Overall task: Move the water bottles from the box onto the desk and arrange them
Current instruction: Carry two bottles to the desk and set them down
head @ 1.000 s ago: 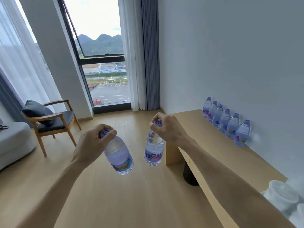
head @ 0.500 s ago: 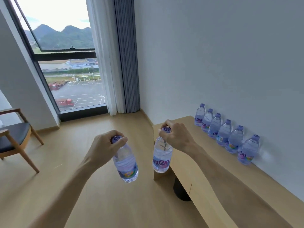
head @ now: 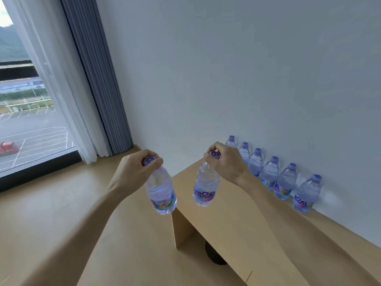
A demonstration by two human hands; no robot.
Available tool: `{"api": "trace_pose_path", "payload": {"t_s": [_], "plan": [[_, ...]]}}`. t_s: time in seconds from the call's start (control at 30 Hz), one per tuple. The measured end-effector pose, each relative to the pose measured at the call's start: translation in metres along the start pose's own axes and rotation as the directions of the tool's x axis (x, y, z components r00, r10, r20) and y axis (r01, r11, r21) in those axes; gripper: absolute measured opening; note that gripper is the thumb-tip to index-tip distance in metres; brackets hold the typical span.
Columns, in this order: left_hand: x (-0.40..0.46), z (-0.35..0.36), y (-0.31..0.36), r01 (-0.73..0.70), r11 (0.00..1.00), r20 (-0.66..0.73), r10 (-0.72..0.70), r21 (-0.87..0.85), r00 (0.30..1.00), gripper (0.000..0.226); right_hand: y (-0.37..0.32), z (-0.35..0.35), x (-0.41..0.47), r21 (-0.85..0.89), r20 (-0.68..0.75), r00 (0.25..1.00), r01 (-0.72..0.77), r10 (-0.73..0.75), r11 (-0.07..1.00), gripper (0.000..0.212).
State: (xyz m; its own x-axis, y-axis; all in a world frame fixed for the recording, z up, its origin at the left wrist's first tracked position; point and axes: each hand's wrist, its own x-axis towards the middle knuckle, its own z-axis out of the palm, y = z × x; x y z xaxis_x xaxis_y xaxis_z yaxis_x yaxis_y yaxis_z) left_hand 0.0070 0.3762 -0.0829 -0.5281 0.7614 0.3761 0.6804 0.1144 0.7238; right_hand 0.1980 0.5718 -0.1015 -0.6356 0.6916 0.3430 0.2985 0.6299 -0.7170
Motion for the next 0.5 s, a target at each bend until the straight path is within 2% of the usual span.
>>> {"api": "trace_pose_path", "payload": {"t_s": [0.3, 0.5], "plan": [[0.125, 0.059, -0.045, 0.005, 0.997, 0.128, 0.004, -0.071, 0.992, 0.01, 0.078, 0.015, 0.1, -0.039, -0.075, 0.988, -0.137, 0.133, 0.99, 0.008], [0.194, 0.114, -0.078, 0.05, 0.995, 0.278, -0.024, -0.089, 0.96, 0.009, 0.134, 0.031, 0.153, -0.061, -0.091, 0.96, -0.271, 0.265, 0.961, 0.009]]}}
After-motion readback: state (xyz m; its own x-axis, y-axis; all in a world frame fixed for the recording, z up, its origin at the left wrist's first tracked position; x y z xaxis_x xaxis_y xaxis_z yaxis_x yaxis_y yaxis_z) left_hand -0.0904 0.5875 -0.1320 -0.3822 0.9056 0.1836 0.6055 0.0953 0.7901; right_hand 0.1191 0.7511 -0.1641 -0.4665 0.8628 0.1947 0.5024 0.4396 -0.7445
